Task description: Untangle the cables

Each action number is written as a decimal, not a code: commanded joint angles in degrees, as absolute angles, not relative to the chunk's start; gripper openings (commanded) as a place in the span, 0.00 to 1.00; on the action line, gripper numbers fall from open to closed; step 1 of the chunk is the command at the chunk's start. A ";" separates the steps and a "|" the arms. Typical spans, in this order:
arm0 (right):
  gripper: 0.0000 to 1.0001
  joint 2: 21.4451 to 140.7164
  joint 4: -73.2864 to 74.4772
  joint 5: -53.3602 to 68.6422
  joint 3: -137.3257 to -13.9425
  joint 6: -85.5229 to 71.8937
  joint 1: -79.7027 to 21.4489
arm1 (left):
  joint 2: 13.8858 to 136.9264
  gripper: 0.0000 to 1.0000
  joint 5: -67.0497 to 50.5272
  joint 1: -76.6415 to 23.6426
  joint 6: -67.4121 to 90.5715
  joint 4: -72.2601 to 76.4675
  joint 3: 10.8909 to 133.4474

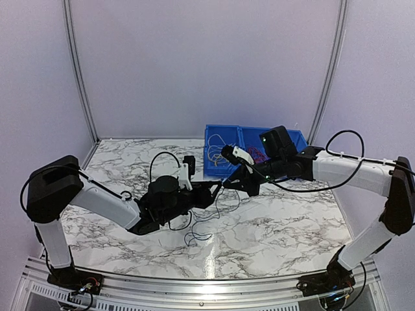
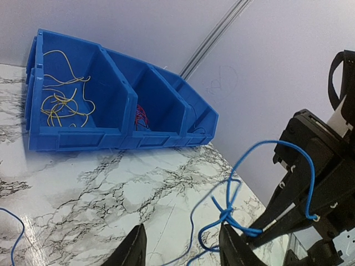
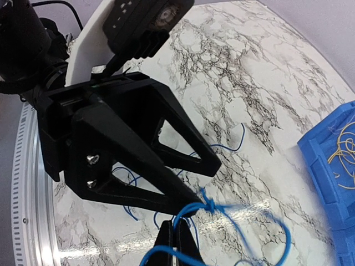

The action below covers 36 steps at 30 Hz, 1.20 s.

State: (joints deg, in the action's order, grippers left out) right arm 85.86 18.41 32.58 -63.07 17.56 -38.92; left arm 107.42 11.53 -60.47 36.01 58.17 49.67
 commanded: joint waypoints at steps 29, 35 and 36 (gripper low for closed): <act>0.00 84.84 16.96 33.34 -64.24 17.14 -38.15 | 105.26 0.45 13.09 -61.86 35.95 58.36 49.72; 0.00 84.39 17.13 34.37 -64.18 17.65 -38.61 | 106.33 0.41 15.71 -61.64 36.51 58.25 50.58; 0.00 84.31 17.07 34.96 -64.10 17.62 -38.74 | 106.80 0.39 15.69 -61.47 36.73 58.25 51.05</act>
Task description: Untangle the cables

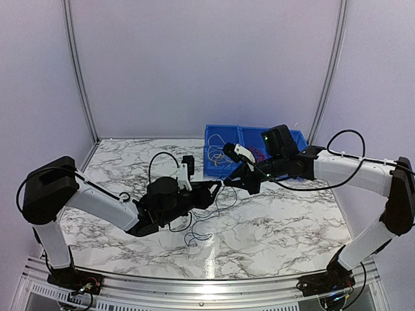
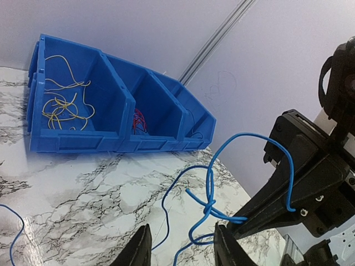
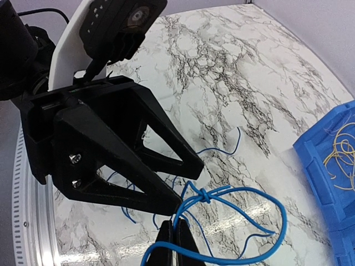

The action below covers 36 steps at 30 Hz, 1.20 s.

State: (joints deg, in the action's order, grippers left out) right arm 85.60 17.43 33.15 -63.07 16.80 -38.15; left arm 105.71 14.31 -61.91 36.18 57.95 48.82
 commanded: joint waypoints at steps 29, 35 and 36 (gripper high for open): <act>0.37 84.94 30.19 56.80 -63.15 33.01 -45.56 | 108.24 0.38 21.58 -56.31 38.94 63.46 50.98; 0.44 85.91 37.60 58.09 -65.34 40.75 -47.91 | 104.25 0.39 21.02 -55.09 38.52 63.78 47.45; 0.45 85.76 39.24 57.27 -65.58 42.91 -48.84 | 103.71 0.39 20.68 -54.58 38.53 63.76 47.03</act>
State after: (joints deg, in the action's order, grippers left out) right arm 85.71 24.82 45.65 -63.79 34.70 -42.98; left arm 107.00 12.47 -60.55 38.24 61.91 48.53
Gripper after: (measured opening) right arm 0.433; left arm 0.386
